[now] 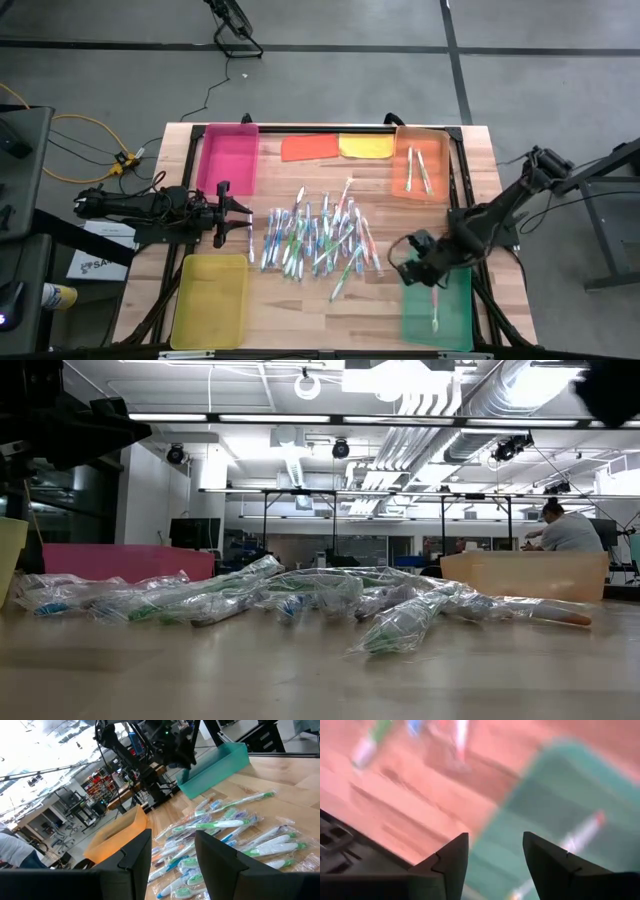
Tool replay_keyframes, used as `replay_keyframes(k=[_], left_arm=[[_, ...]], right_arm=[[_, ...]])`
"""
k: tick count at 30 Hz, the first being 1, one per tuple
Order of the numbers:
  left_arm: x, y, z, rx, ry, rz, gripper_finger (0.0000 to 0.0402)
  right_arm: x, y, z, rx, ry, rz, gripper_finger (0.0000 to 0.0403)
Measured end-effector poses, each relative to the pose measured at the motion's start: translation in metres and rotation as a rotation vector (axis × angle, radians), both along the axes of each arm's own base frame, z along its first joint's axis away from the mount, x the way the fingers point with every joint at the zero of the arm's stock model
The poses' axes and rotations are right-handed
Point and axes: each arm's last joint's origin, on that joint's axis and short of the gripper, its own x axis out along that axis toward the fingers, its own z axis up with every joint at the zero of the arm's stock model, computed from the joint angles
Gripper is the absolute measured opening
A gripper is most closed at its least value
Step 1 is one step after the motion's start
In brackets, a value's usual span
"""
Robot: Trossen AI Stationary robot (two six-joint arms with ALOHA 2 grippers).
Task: Pick & Place Toothbrushes
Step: Put the orange toothbrush into the green bin
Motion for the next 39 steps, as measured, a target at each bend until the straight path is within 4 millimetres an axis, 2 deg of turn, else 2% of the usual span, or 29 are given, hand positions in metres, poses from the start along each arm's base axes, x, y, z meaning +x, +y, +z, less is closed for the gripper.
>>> replay_keyframes(k=[6, 14, 19, 28, 33, 39], left_arm=[[0.0, 0.0, 0.0, 0.0, 0.0, 0.0, 0.0147], [0.0, 0.0, 0.0, 0.0, 0.0, 0.0, 0.0147], [0.0, 0.0, 0.0, 0.0, 0.0, 0.0, 0.0147], [0.0, 0.0, 0.0, 0.0, 0.0, 0.0, 0.0147], [0.0, 0.0, 0.0, 0.0, 0.0, 0.0, 0.0147], [0.0, 0.0, 0.0, 0.0, 0.0, 0.0, 0.0147]], right_arm=[[0.022, -0.024, 0.002, -0.073, -0.106, 0.027, 0.0169], [0.044, -0.057, 0.001, -0.141, -0.158, 0.052, 0.0155], [0.058, -0.074, -0.016, -0.144, -0.076, 0.062, 0.0144], [0.091, -0.076, -0.055, -0.163, -0.056, 0.131, 0.0131], [0.099, -0.076, -0.074, -0.174, -0.017, 0.145, 0.0128], [0.1, -0.076, -0.086, -0.183, 0.033, 0.147, 0.0127]])
